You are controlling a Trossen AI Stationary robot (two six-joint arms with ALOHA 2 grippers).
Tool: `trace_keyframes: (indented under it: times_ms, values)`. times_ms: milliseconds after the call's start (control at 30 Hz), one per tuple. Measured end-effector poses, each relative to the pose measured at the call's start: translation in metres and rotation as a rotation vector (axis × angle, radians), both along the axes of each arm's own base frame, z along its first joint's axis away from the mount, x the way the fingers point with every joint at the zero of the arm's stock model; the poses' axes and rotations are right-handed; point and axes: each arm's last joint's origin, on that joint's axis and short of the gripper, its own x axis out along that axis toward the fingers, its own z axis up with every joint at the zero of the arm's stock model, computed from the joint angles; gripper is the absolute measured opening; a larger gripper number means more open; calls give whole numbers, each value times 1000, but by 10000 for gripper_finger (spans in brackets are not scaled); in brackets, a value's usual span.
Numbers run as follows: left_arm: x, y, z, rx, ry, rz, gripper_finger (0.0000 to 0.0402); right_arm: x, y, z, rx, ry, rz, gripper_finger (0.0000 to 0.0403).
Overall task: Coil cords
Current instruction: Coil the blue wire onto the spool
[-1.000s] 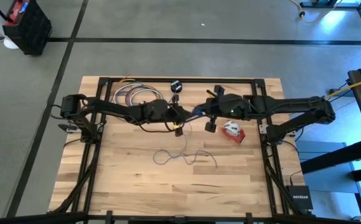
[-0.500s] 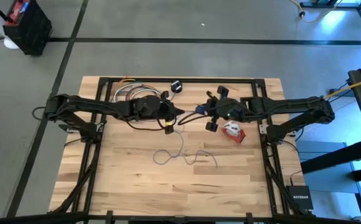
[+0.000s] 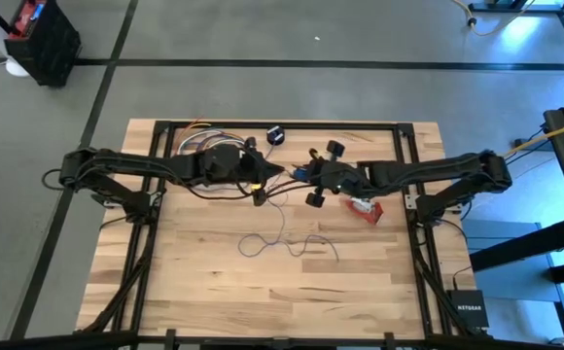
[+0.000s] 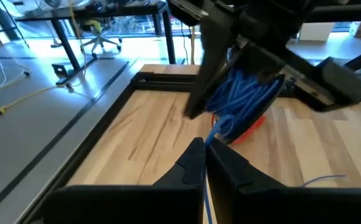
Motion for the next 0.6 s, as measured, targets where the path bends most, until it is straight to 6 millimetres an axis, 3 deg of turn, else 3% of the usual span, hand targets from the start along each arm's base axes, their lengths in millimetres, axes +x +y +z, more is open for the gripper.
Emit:
trace_keyframes:
  times_ms: [200, 467, 600]
  values:
    - [1, -10, 1, -20, -18, -29, 0, 16, -13, -14, -19, -4, -61, 19]
    - [6, -21, 9, -24, -120, -63, 0, 31, -25, -15, 10, -122, -58, 19]
    - [10, -23, 3, -19, -102, -71, 0, 33, -24, -16, 25, -128, -34, 19]
